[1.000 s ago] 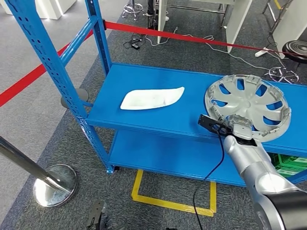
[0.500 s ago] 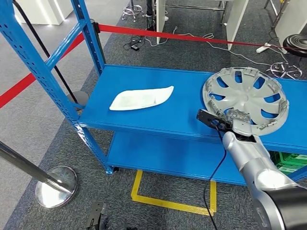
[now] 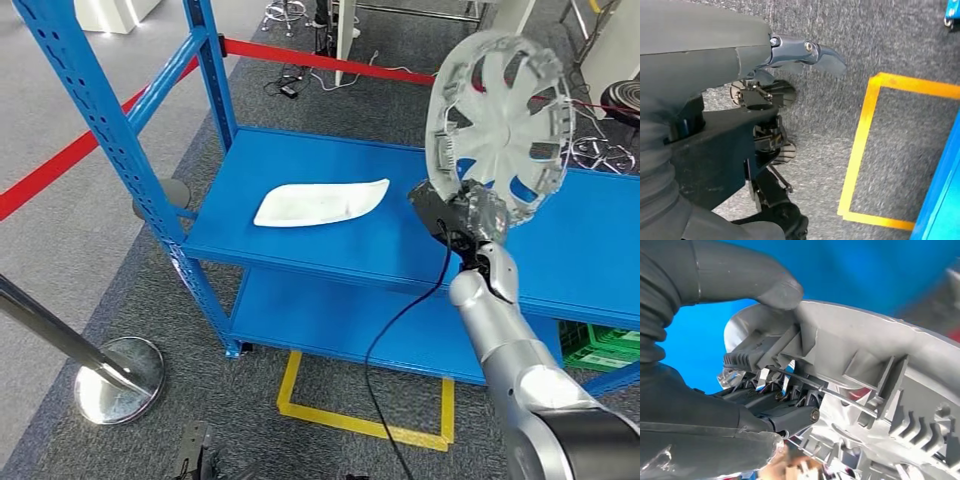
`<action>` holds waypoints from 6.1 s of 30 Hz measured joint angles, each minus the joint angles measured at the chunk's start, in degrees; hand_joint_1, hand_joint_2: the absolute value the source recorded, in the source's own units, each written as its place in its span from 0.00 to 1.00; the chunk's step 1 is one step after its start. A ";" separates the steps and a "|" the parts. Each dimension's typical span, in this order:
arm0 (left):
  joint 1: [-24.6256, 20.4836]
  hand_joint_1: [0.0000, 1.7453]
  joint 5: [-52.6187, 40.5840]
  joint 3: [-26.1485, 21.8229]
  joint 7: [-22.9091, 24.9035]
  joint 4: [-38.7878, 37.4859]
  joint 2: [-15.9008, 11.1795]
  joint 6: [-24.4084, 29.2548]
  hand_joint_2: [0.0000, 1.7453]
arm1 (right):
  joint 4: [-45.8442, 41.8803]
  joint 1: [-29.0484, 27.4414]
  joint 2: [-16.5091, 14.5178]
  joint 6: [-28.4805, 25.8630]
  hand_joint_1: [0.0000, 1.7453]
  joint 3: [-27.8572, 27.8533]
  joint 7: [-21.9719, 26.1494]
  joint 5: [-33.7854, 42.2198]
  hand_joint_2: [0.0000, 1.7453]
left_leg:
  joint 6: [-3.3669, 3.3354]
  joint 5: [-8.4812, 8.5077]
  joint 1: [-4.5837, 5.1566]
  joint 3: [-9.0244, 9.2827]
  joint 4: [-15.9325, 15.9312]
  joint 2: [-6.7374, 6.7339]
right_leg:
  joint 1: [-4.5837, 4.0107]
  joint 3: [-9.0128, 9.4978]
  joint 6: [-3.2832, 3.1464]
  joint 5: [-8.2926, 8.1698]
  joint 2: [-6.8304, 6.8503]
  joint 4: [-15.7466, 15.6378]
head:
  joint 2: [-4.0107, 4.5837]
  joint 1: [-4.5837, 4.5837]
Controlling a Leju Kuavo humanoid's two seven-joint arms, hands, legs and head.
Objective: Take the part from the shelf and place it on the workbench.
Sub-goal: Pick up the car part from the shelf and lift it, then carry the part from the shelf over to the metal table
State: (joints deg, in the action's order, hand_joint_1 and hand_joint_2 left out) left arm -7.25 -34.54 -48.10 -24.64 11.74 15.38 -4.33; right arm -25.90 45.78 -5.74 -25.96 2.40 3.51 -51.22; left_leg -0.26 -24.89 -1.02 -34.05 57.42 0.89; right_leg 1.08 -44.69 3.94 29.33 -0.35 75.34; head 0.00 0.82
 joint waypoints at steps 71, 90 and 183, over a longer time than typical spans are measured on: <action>1.69 0.00 3.22 -6.82 0.14 0.02 -0.07 -2.32 1.00 | -77.77 -44.66 0.78 -1.90 1.00 28.89 27.63 27.10 1.00 | 2.05 -1.54 0.83 -0.28 1.27 -0.12 | -0.36 10.10 -2.95 -3.80 -0.31 -15.71 | 0.00 0.41; 2.00 0.00 3.51 -8.93 0.84 0.02 -0.33 -7.26 1.00 | -80.03 -47.63 0.78 -1.00 1.00 30.62 29.69 29.89 1.00 | -0.12 -0.13 0.63 0.39 -0.44 -0.22 | -0.56 3.68 -0.75 3.41 -0.12 -1.86 | 0.00 0.11; 2.25 0.00 0.16 -8.79 4.05 0.00 -0.39 -3.43 1.00 | -78.62 -49.65 0.59 -1.68 1.00 30.64 29.60 33.79 1.00 | -0.51 -0.03 1.21 3.76 -3.28 -1.00 | -0.56 2.77 -0.55 2.31 0.14 -1.08 | 0.00 0.14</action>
State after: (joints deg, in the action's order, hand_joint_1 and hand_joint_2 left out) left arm -4.99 -34.38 -56.89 -20.59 11.74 14.98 -7.75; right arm -104.52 -3.88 -5.15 -27.64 33.05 33.11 -17.44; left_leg -0.77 -24.92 0.19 -30.29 54.13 -0.10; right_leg 0.52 -41.91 3.39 31.64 -0.21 74.25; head 0.00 0.96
